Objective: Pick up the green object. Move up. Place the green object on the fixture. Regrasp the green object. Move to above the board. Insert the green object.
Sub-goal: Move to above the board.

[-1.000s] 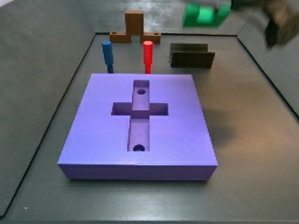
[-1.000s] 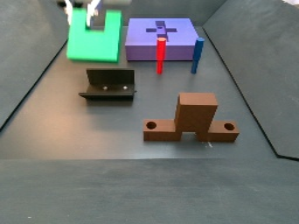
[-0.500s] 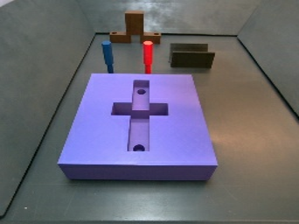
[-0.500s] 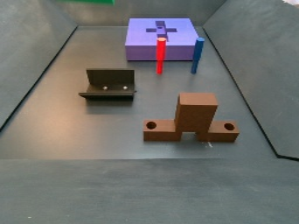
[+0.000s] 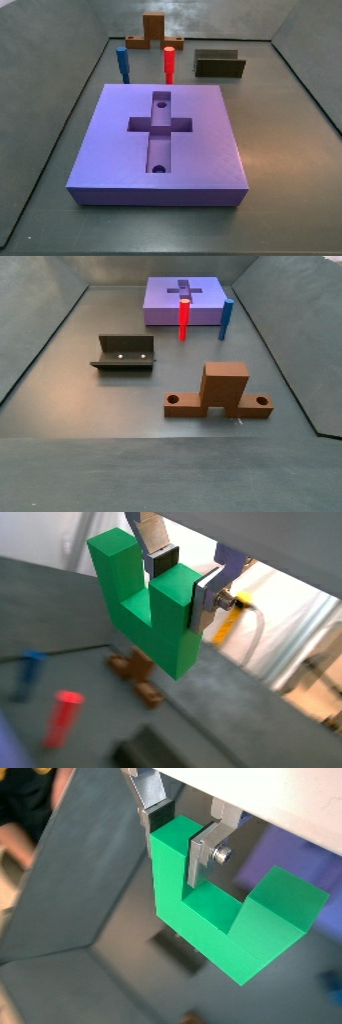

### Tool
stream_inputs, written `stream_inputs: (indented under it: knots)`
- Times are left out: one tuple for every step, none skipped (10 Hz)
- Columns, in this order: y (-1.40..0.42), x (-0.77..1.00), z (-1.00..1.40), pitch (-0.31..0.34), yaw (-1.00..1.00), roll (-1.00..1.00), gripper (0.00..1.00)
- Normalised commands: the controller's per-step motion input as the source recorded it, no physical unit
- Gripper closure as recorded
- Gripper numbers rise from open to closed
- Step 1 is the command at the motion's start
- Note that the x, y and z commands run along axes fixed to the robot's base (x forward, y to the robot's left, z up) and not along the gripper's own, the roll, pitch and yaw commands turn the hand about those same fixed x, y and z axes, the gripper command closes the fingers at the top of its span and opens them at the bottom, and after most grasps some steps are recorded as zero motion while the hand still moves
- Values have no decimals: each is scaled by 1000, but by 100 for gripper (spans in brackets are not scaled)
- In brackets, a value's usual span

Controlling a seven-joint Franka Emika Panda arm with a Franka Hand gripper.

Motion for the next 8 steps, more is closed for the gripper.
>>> stream_inputs:
  knots:
    - [-1324, -1400, 262, 144, 21, -1000, 100]
    - [-1341, -1400, 256, 145, 27, -1000, 100]
    - [-558, -633, 102, 128, 42, -1000, 100]
    - [-318, -395, 49, 127, 48, -1000, 100]
    - [-76, -101, 28, 115, 50, -1000, 100]
    - [-42, -78, 20, 103, 52, -1000, 100]
    - [6, -67, -7, 66, 52, -988, 100]
    - [17, -62, 4, 43, 41, -840, 100]
